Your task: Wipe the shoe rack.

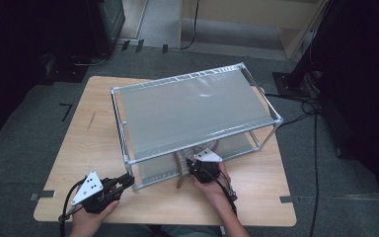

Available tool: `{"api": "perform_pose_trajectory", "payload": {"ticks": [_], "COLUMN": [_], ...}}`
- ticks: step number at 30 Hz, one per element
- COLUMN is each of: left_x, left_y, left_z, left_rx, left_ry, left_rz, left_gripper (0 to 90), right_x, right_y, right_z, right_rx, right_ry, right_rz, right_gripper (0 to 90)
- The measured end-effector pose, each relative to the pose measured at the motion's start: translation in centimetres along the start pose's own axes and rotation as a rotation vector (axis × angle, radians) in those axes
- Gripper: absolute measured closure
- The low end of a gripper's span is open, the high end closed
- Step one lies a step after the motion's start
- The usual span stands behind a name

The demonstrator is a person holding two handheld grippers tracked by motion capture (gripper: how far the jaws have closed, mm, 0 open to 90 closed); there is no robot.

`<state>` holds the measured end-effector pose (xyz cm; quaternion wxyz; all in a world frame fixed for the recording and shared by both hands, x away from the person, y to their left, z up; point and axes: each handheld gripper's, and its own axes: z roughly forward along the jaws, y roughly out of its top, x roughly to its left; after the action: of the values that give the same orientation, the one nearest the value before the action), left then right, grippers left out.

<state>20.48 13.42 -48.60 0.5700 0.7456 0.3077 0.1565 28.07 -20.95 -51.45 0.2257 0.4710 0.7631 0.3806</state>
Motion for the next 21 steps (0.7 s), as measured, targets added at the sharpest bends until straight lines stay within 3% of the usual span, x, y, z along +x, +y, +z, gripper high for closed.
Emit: {"api": "perform_pose_trajectory", "payload": {"ticks": [7, 14, 21], "left_x": [-0.3, -0.5, -0.6], "left_y": [0.1, 0.2, 0.2], "left_z": [0.0, 0.1, 0.3], "left_rx": [0.006, 0.008, 0.014], "left_ry": [0.006, -0.009, -0.024], "left_rz": [-0.004, 0.001, 0.002], "left_gripper": [75.3, 75.0, 76.6], "right_x": [-3.9, -8.3, -10.7], "right_y": [-0.5, -1.5, -2.0], "right_z": [-0.9, -2.2, -3.0], "right_rx": [0.009, -0.003, -0.010], "right_ry": [-0.063, -0.140, -0.168], "right_rz": [0.047, 0.139, 0.198], "right_gripper": [66.0, 66.1, 66.2]}}
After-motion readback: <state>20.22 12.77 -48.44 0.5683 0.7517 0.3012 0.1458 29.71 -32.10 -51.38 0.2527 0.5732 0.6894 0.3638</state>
